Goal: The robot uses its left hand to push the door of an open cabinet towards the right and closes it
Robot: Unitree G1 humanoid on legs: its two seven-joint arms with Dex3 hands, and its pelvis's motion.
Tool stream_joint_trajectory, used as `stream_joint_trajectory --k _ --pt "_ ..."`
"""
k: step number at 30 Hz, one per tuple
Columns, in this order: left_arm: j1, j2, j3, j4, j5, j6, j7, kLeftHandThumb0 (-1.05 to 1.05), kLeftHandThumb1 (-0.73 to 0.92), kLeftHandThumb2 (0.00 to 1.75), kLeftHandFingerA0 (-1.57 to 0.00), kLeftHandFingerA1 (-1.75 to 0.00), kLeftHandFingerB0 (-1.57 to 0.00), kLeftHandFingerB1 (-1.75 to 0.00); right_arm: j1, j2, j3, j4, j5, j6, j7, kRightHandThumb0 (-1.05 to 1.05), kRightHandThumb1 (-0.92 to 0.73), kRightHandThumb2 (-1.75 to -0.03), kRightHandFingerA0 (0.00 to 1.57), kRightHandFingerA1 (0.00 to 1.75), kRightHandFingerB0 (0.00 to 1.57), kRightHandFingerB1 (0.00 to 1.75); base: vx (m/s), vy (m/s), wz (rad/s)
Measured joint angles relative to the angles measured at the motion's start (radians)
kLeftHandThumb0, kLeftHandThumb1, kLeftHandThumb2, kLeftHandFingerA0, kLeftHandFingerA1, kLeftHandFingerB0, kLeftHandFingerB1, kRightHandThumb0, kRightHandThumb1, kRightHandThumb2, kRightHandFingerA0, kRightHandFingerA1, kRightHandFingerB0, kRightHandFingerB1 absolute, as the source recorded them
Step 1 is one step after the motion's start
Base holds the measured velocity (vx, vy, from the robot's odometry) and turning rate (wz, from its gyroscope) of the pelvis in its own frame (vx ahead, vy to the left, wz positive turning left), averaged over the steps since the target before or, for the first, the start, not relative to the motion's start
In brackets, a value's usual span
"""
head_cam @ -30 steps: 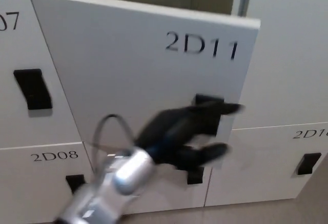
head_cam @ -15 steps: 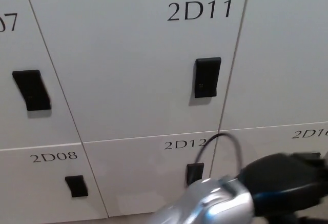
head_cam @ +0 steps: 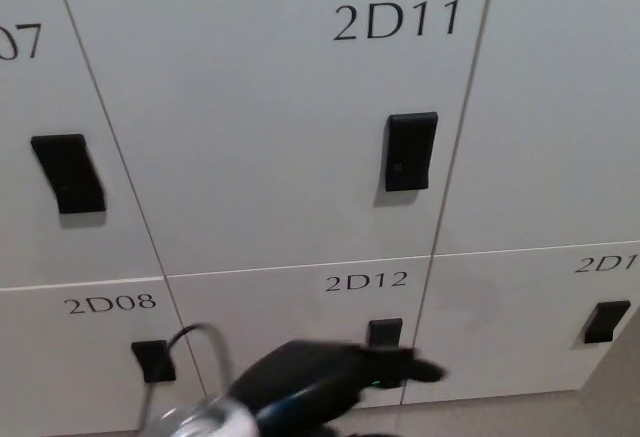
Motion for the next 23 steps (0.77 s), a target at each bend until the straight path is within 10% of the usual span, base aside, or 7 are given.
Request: stream_joint_trajectory --k 2,3,7,8,9,10,23 --pt "0.036 0.012 0.020 -0.001 -0.007 -0.004 0.001 -0.69 0.74 1.05 -0.37 -0.51 -0.28 -0.45 0.007 0.000 0.001 0.000 0.000 -0.001 0.000 -0.49 -0.86 -0.66 0.34 0.37 0.29 0.33 0.00 0.000 0.00" --pt "0.082 0.022 0.046 0.004 -0.018 -0.012 0.003 -0.65 0.84 0.66 -0.41 -0.34 -0.40 -0.33 0.019 0.000 0.002 0.000 -0.001 -0.001 0.000 -0.48 -0.87 -0.66 0.33 0.38 0.29 0.33 0.00 0.000 0.00" --pt "0.228 0.039 0.137 0.058 -0.049 -0.047 0.020 -0.63 0.84 0.66 -0.39 -0.35 -0.37 -0.33 0.069 0.000 0.008 0.003 -0.003 -0.001 -0.001 -0.46 -0.86 -0.66 0.32 0.37 0.29 0.33 0.00 0.000 0.00" --pt "0.291 0.042 0.184 0.099 -0.067 -0.066 0.034 -0.62 0.69 1.06 -0.39 -0.55 -0.26 -0.47 0.095 0.000 0.014 0.006 -0.005 -0.002 -0.002 -0.45 -0.85 -0.65 0.32 0.37 0.29 0.34 0.00 0.000 0.00" --pt "0.319 0.043 0.210 0.130 -0.075 -0.076 0.040 -0.62 0.69 1.06 -0.39 -0.55 -0.26 -0.47 0.111 0.000 0.016 0.008 -0.006 -0.002 -0.002 -0.45 -0.85 -0.65 0.32 0.37 0.29 0.34 0.00 0.000 0.00" --pt "0.334 0.044 0.229 0.161 -0.081 -0.081 0.045 -0.67 0.85 0.66 -0.46 -0.37 -0.41 -0.34 0.122 0.000 0.017 0.010 -0.006 -0.002 -0.002 -0.45 -0.85 -0.65 0.32 0.37 0.29 0.33 0.00 0.000 0.00" --pt "0.346 0.059 0.418 0.591 -0.139 -0.099 0.085 -0.72 0.88 0.67 -0.43 -0.37 -0.33 -0.33 0.198 0.001 0.016 0.013 -0.007 -0.005 -0.003 -0.45 -0.87 -0.66 0.34 0.37 0.30 0.33 0.00 0.000 0.00"
